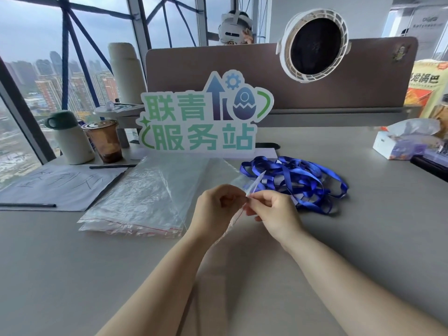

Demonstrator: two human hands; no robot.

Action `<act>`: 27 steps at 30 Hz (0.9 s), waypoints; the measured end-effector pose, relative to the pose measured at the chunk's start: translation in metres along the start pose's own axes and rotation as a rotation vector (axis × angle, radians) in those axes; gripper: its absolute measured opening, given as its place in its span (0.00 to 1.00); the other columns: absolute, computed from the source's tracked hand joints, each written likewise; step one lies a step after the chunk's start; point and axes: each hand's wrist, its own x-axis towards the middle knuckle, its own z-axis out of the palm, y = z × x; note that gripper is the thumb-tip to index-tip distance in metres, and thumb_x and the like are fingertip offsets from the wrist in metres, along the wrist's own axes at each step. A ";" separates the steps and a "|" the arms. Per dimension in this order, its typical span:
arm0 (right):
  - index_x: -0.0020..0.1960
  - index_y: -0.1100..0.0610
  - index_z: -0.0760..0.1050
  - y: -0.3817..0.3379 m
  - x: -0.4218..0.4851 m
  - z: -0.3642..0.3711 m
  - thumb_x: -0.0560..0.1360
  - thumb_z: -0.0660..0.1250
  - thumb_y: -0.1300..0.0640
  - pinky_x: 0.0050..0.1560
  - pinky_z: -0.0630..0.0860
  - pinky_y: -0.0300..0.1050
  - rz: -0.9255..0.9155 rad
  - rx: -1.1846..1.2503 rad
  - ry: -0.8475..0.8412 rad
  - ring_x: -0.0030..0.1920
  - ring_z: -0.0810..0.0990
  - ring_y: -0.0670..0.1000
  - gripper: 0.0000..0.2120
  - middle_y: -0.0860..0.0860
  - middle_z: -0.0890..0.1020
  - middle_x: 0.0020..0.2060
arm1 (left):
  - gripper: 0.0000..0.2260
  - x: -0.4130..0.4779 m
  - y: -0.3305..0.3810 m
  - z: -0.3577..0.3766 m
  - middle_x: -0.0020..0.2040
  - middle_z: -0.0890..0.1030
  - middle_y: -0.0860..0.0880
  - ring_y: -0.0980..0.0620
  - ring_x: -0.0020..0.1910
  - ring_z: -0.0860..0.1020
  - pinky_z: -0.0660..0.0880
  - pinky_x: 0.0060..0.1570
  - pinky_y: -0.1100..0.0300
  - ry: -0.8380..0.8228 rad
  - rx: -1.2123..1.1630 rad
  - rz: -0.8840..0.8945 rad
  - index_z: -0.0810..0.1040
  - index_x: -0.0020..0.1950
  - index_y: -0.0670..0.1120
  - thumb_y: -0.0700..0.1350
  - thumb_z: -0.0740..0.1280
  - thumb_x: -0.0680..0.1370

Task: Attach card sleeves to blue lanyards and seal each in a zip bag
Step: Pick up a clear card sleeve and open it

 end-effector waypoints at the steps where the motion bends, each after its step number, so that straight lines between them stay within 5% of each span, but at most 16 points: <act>1: 0.40 0.54 0.79 0.000 0.000 0.000 0.76 0.66 0.62 0.35 0.75 0.36 -0.007 -0.005 0.013 0.35 0.81 0.45 0.07 0.50 0.83 0.32 | 0.10 -0.001 0.000 0.000 0.34 0.82 0.56 0.58 0.35 0.80 0.77 0.42 0.64 0.000 0.021 0.002 0.79 0.37 0.56 0.40 0.73 0.71; 4: 0.41 0.53 0.78 0.000 0.002 -0.002 0.76 0.66 0.62 0.35 0.76 0.36 -0.024 0.000 0.041 0.37 0.81 0.46 0.07 0.52 0.84 0.36 | 0.06 -0.002 0.000 -0.001 0.34 0.81 0.57 0.62 0.34 0.78 0.72 0.37 0.71 -0.004 0.127 0.009 0.79 0.38 0.54 0.45 0.74 0.70; 13: 0.42 0.54 0.78 0.004 0.004 -0.001 0.76 0.66 0.62 0.37 0.77 0.36 -0.027 -0.038 -0.014 0.34 0.80 0.43 0.06 0.50 0.82 0.34 | 0.09 -0.005 0.003 0.000 0.31 0.80 0.59 0.62 0.33 0.78 0.70 0.35 0.72 0.009 0.150 0.023 0.79 0.35 0.53 0.41 0.69 0.72; 22: 0.41 0.55 0.78 0.015 0.015 -0.016 0.74 0.67 0.59 0.41 0.74 0.41 -0.130 -0.433 0.237 0.38 0.80 0.48 0.04 0.46 0.82 0.34 | 0.05 0.013 -0.007 -0.051 0.38 0.82 0.52 0.57 0.36 0.76 0.66 0.33 0.76 0.493 0.268 -0.056 0.83 0.43 0.47 0.39 0.69 0.74; 27: 0.42 0.54 0.79 0.016 0.013 -0.011 0.74 0.67 0.57 0.43 0.78 0.48 -0.153 -0.503 0.183 0.39 0.80 0.49 0.04 0.46 0.83 0.35 | 0.05 0.017 -0.011 -0.050 0.41 0.82 0.48 0.53 0.38 0.78 0.65 0.36 0.74 0.503 0.305 0.005 0.82 0.45 0.47 0.40 0.67 0.75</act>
